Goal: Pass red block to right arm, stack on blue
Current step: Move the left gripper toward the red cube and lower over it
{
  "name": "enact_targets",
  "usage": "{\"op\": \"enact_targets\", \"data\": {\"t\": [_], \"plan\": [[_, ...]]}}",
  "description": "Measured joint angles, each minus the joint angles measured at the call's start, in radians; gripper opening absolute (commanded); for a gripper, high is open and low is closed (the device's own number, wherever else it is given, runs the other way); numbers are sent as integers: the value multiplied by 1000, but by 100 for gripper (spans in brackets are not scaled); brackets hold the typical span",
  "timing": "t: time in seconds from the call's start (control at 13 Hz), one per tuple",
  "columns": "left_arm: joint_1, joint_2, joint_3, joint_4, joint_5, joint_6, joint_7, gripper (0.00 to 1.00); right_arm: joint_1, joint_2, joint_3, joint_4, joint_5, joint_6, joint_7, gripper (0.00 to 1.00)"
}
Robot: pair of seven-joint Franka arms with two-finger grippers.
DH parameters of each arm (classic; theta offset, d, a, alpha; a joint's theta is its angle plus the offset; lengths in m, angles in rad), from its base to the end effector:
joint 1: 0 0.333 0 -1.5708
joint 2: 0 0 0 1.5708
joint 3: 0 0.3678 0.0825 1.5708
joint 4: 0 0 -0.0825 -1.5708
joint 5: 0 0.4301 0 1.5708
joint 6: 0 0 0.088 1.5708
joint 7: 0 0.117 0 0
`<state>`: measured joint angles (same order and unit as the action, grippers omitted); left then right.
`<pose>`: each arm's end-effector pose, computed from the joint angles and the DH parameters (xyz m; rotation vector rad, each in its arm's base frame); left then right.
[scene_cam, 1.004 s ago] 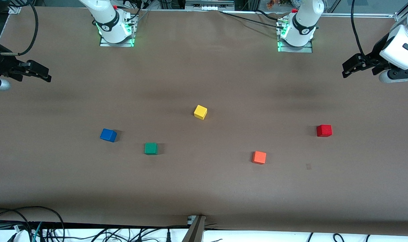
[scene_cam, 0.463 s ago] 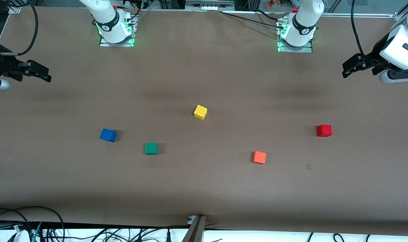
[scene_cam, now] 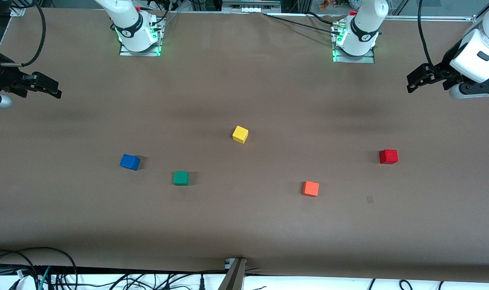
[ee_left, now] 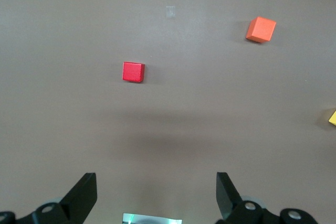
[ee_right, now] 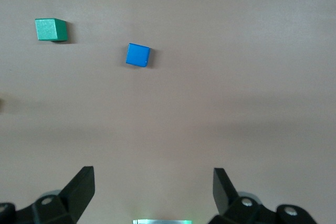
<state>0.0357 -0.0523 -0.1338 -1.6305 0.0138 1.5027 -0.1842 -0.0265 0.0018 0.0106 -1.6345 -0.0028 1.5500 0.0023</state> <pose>0.5701 -0.0566 0.6604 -3.1054 -0.1351 0.1124 0.5952 -0.0098 0.6307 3.1364 -0.0284 -0.1354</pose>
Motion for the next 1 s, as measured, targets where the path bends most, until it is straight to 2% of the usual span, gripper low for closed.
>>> {"op": "enact_targets", "data": {"t": [0.31,0.62,1.0], "plan": [[-5,9,-2,0,0,12,1,100,0,0,0,0,0,0,0,100],[-7,60,1,0,0,23,1,100,0,0,0,0,0,0,0,100],[10,70,13,6,0,-22,1,100,0,0,0,0,0,0,0,100]]}}
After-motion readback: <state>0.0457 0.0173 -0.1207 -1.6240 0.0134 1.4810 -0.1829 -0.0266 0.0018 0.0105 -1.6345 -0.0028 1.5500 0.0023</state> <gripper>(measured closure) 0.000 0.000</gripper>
